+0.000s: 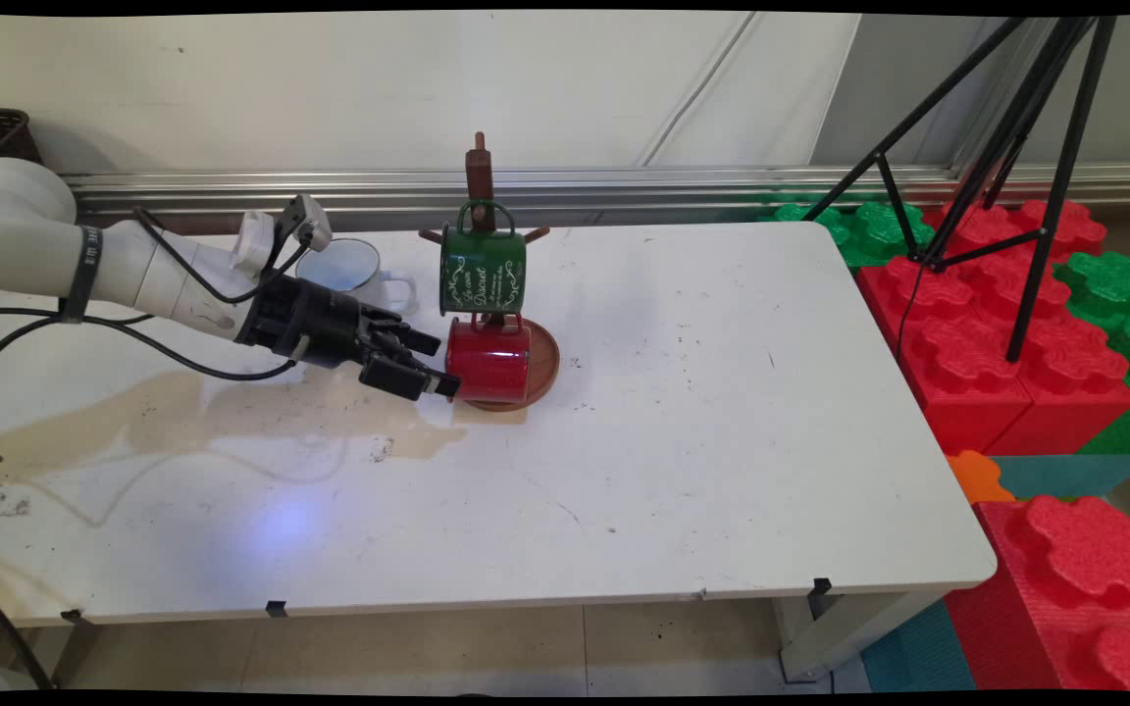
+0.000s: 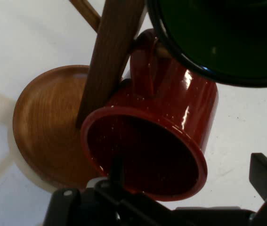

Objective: Pick up the red mug from the rack

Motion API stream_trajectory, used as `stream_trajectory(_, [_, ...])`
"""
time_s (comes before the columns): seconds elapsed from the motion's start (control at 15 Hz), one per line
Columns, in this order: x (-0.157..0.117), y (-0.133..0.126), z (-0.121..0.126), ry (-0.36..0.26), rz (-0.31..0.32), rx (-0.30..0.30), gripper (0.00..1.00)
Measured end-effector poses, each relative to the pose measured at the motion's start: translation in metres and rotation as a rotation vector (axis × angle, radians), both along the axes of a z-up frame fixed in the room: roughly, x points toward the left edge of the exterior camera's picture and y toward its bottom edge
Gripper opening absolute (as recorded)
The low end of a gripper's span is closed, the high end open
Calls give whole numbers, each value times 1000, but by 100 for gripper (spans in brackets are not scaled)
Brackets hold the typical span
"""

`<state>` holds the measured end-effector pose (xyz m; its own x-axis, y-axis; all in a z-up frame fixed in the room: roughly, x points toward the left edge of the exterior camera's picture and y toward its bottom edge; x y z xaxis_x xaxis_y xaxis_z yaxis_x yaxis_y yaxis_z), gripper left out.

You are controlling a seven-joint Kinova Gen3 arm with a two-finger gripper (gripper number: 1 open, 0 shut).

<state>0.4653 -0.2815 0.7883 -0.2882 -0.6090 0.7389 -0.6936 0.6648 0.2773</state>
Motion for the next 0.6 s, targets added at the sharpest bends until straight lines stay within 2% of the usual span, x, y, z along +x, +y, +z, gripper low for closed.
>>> stream_trajectory(0.6, [-2, 4, -5, 43, 77, 28, 100])
